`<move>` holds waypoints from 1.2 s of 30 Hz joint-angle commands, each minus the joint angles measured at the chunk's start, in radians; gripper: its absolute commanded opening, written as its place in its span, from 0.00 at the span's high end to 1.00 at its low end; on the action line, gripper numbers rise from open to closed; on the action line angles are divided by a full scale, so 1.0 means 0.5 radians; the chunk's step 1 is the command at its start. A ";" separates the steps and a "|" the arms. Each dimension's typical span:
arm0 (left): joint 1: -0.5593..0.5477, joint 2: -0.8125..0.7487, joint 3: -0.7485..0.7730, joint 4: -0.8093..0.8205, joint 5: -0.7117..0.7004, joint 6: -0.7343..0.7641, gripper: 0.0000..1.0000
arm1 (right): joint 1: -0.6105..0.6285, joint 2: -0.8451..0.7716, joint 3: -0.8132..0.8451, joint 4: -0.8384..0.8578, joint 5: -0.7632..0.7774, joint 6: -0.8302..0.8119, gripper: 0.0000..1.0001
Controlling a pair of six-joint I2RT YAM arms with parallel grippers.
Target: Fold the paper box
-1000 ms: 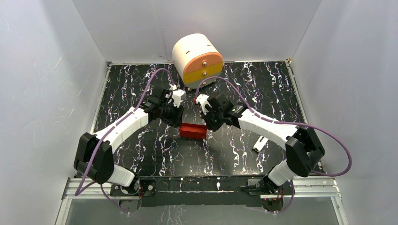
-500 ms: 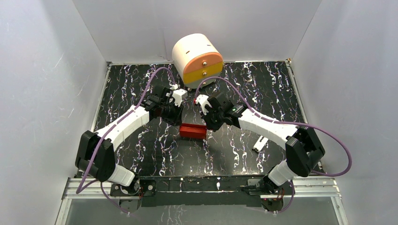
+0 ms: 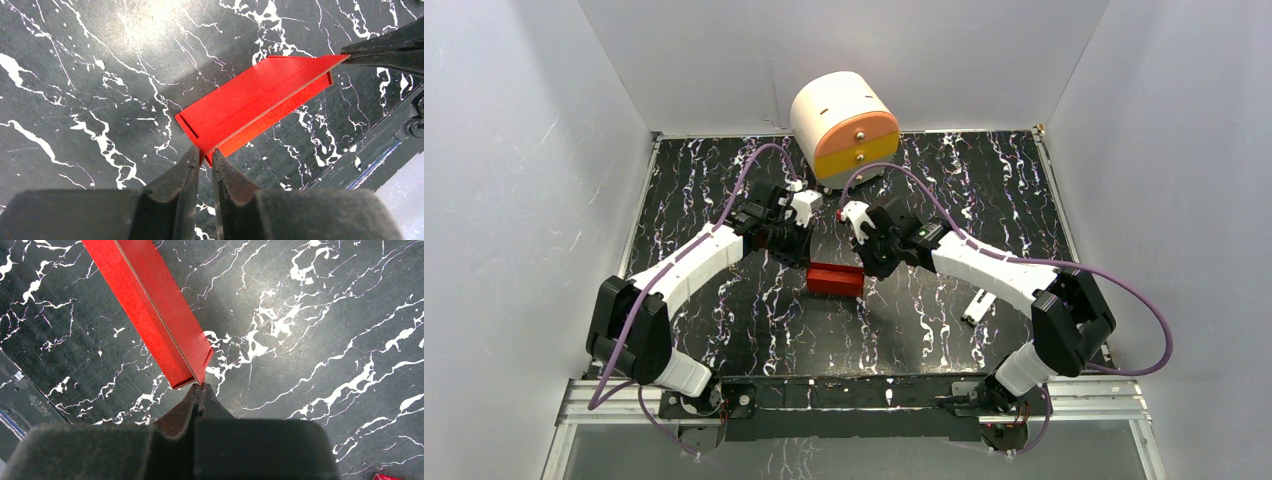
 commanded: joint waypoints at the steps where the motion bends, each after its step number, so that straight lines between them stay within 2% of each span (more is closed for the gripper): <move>1: 0.005 0.031 0.073 -0.052 0.068 -0.139 0.87 | 0.000 0.021 0.085 -0.029 -0.022 0.062 1.00; 12: 0.005 0.061 0.010 0.019 0.109 -0.577 1.00 | 0.009 0.025 0.147 -0.087 0.031 0.365 1.00; 21: 0.004 -0.023 -0.076 0.090 0.045 -0.771 1.00 | 0.034 0.043 0.209 -0.152 0.163 0.780 1.00; 36: 0.003 -0.159 -0.224 0.203 -0.002 -0.860 1.00 | 0.055 0.066 0.200 -0.152 0.394 1.352 1.00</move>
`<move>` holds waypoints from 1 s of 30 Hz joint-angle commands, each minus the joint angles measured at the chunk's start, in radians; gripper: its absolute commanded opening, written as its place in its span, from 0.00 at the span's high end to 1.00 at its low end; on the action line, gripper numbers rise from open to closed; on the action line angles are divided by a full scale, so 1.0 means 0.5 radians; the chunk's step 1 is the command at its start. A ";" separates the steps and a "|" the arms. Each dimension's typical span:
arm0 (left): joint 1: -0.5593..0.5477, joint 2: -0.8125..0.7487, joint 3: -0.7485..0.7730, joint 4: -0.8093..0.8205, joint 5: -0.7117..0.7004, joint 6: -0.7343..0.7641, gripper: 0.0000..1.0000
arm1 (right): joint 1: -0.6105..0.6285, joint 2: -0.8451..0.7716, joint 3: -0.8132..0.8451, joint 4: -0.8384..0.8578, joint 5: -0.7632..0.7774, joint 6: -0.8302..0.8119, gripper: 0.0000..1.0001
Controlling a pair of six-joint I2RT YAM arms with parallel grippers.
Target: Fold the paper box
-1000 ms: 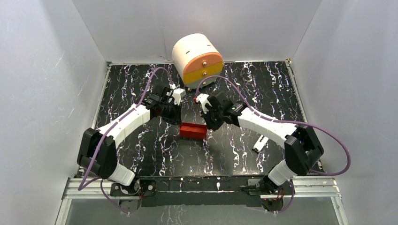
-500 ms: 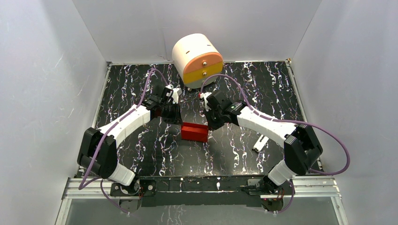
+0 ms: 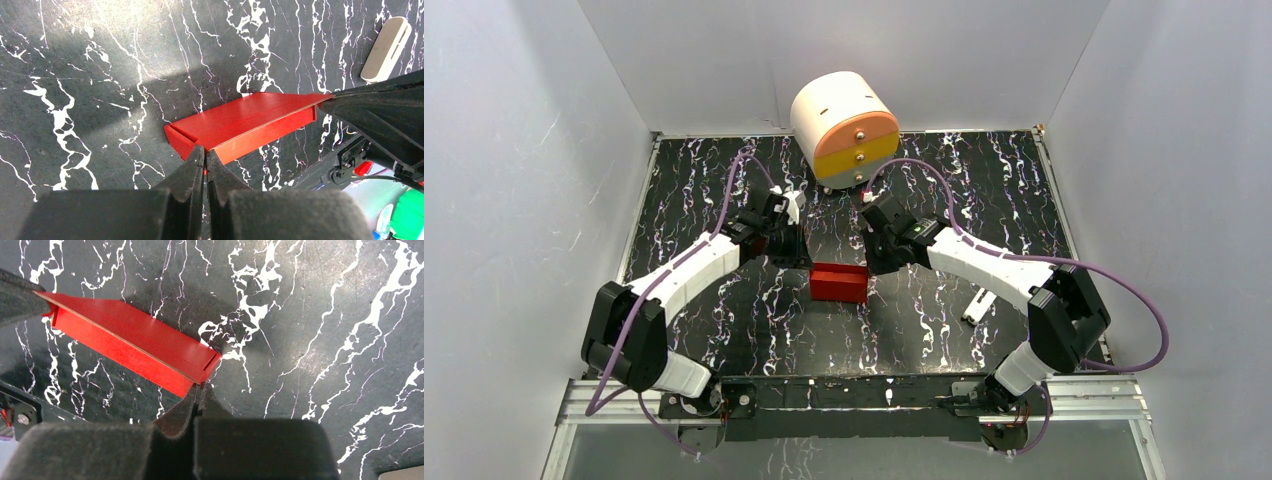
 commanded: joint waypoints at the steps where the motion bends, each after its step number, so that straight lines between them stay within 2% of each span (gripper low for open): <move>1: -0.017 -0.111 -0.072 0.005 0.036 -0.062 1.00 | 0.028 0.006 0.086 0.066 0.073 0.255 1.00; 14: -0.018 -0.253 -0.211 0.100 -0.025 -0.123 1.00 | 0.076 -0.050 -0.001 0.140 0.267 0.401 1.00; 30: -0.030 -0.379 -0.376 0.243 -0.082 -0.235 1.00 | 0.352 -0.042 -0.144 0.256 0.706 0.254 1.00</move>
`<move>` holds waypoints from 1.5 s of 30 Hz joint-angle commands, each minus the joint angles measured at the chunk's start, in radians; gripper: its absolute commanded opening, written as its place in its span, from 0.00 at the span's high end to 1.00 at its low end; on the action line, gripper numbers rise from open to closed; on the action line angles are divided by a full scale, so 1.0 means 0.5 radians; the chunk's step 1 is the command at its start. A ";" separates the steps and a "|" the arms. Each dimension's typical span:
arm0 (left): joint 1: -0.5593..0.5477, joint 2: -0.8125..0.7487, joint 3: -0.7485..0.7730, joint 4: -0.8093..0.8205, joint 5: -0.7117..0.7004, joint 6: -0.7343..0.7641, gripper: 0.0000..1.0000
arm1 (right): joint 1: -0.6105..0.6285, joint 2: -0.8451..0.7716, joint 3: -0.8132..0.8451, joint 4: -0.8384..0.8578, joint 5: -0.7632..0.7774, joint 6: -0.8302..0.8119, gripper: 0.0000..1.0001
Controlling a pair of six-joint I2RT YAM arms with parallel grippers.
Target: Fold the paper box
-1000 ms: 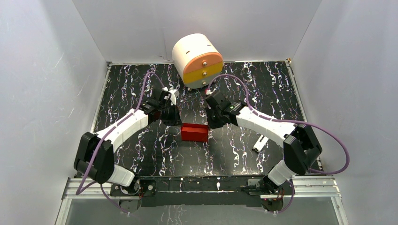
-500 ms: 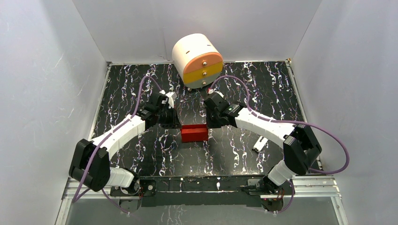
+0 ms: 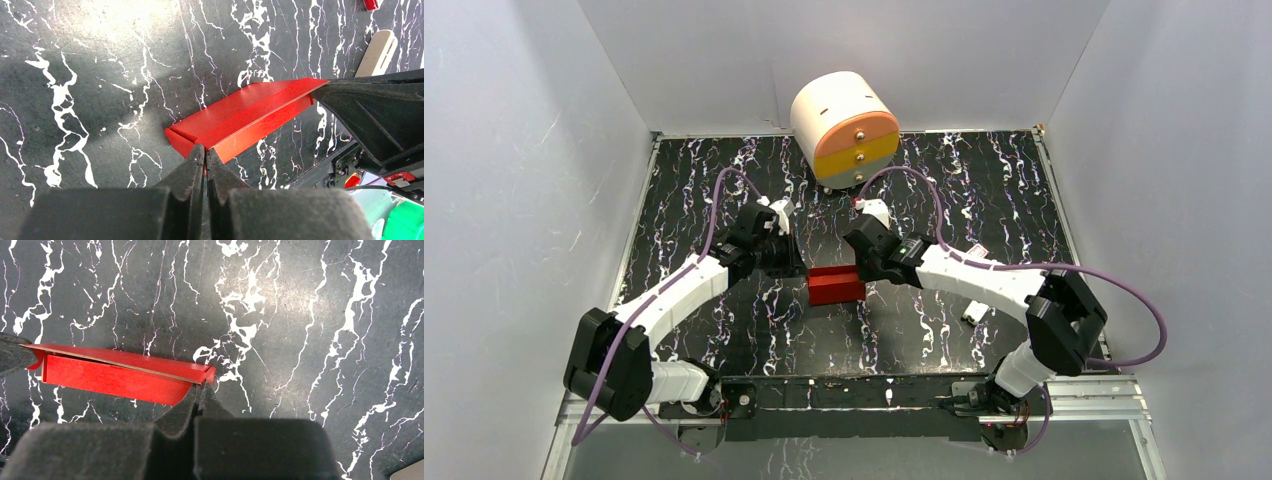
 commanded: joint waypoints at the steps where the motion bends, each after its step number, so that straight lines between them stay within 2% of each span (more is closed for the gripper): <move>1: -0.024 -0.096 -0.075 0.053 -0.013 -0.072 1.00 | 0.087 -0.038 -0.068 0.084 0.107 -0.031 1.00; 18: -0.088 -0.201 -0.151 0.140 -0.141 -0.274 1.00 | 0.319 -0.046 -0.187 0.174 0.515 -0.010 1.00; 45: -0.383 -0.299 -0.234 0.086 -0.505 -0.712 1.00 | 0.422 0.069 -0.093 -0.114 0.839 0.460 1.00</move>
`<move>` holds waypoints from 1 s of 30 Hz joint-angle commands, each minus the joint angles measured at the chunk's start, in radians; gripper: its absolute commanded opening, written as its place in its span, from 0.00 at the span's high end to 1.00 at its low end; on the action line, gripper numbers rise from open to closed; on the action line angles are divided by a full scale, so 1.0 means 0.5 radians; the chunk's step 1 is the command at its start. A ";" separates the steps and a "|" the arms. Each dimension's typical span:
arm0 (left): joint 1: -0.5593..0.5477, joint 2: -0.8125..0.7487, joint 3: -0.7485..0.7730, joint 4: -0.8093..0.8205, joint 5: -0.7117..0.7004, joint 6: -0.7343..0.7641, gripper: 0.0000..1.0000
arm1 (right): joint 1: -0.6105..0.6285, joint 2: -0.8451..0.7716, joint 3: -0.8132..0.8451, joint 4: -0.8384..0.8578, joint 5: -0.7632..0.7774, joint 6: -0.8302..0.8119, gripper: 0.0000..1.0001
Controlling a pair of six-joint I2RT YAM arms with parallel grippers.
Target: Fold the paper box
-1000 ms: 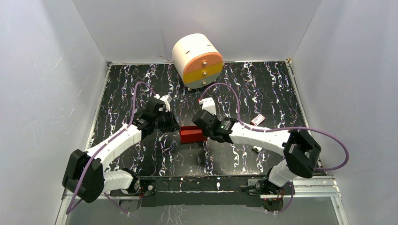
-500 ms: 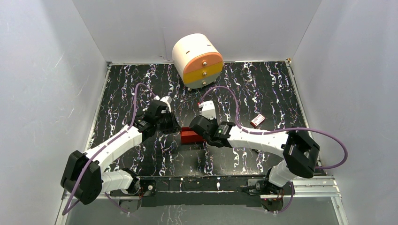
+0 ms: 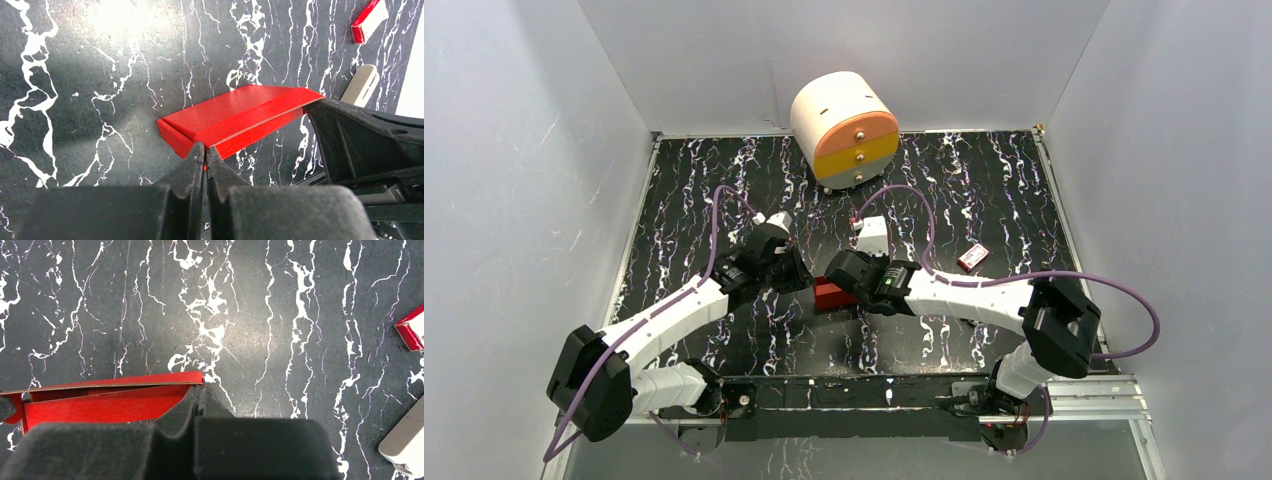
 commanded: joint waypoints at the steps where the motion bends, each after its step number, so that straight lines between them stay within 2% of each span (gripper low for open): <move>1: -0.039 -0.061 -0.051 0.016 -0.023 -0.147 1.00 | 0.038 0.069 0.046 -0.100 -0.009 0.129 1.00; 9: -0.051 0.033 0.008 0.035 0.021 -0.167 1.00 | 0.090 0.080 0.056 -0.115 0.066 0.212 1.00; 19: -0.120 -0.015 -0.084 0.027 -0.109 -0.229 1.00 | 0.125 0.117 0.078 -0.184 0.162 0.350 1.00; 30: -0.174 -0.040 -0.080 -0.159 -0.344 0.003 1.00 | 0.142 0.105 0.045 -0.159 0.211 0.375 1.00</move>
